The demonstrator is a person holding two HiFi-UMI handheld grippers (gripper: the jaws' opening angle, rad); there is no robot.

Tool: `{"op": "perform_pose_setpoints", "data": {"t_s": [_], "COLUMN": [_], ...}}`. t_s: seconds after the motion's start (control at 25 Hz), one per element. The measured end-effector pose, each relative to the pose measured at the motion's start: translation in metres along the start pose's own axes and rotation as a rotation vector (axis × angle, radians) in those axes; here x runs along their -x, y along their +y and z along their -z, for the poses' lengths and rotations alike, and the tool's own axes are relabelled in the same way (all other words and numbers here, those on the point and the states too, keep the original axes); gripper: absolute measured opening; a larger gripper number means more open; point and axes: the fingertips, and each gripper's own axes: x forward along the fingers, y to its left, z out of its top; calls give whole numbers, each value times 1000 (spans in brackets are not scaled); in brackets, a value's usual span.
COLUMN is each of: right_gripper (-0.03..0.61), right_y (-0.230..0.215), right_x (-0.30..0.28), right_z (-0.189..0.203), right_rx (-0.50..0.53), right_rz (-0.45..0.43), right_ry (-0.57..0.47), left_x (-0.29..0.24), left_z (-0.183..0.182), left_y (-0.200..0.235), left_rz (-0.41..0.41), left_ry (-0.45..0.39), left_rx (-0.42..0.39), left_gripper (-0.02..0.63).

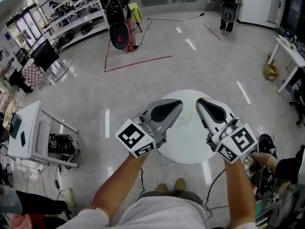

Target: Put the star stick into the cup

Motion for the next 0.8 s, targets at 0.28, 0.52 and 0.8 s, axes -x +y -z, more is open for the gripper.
{"op": "perform_pose_setpoints", "data": {"t_s": [0.28, 0.52, 0.8], "right_gripper": [14, 12, 12], "right_y": [25, 40, 44], "right_x": [5, 9, 11], "right_z": [0, 0, 5], "right_rx": [14, 12, 9], "right_rz": [-12, -13, -6], "right_ry": [-9, -12, -4], "left_x": [16, 24, 26], "left_z": [-4, -7, -6], "left_y": [-13, -20, -24], "left_rz": [5, 2, 5], "left_ry": [2, -1, -3], "left_rx": [3, 9, 11], "left_gripper": [15, 15, 15]}}
